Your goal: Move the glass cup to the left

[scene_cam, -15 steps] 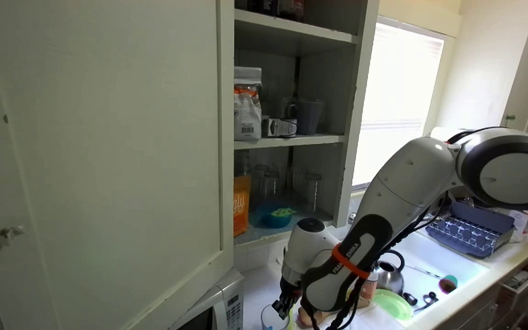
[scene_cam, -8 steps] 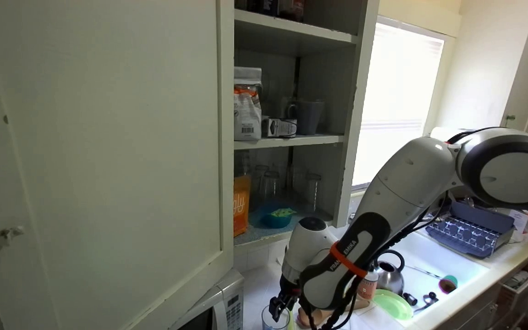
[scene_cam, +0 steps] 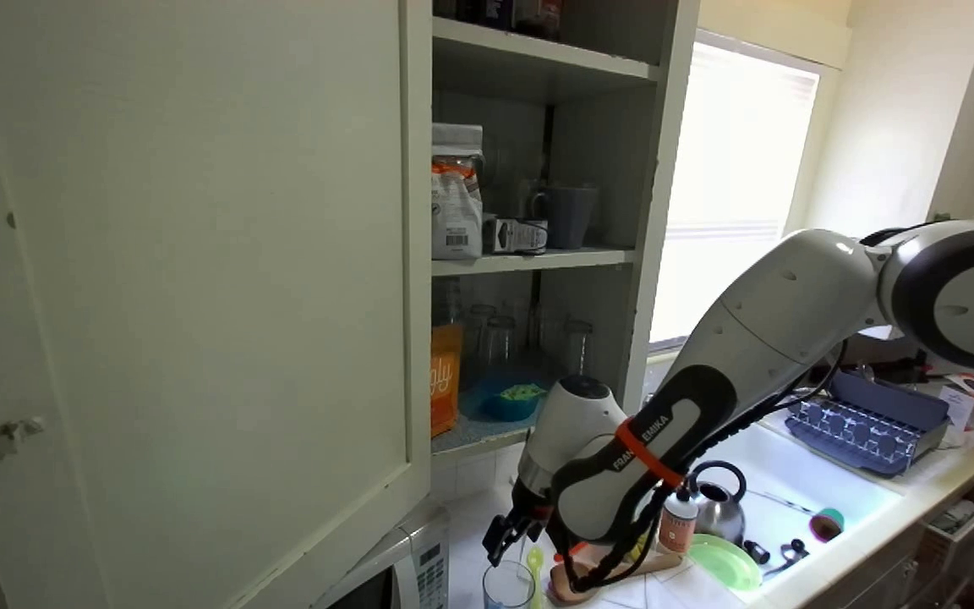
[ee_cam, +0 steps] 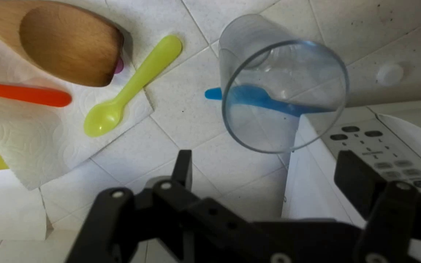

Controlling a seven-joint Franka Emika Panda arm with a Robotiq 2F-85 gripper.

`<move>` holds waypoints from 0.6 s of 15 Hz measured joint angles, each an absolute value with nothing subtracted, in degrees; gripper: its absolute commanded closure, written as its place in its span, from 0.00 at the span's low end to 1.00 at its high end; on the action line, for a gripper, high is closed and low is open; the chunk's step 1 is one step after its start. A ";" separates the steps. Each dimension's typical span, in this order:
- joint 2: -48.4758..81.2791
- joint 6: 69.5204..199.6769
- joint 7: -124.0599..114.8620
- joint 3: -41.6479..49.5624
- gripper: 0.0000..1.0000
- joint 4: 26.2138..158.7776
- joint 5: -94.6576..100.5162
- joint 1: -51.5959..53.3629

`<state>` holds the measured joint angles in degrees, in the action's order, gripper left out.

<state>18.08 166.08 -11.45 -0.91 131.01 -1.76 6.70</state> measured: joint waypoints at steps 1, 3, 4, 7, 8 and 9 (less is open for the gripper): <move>17.25 165.87 -11.45 -0.84 0.00 131.22 -1.75 6.70; 15.54 165.58 -11.44 -0.76 0.00 131.82 -1.71 6.70; 14.69 165.43 -11.39 -0.77 0.00 132.18 -1.71 6.70; 12.34 163.98 -11.14 -1.04 0.00 132.75 -1.66 6.74; 11.51 163.13 -10.88 -1.23 0.00 132.80 -1.66 6.74; 10.57 162.05 -10.39 -1.63 0.00 132.81 -1.78 6.69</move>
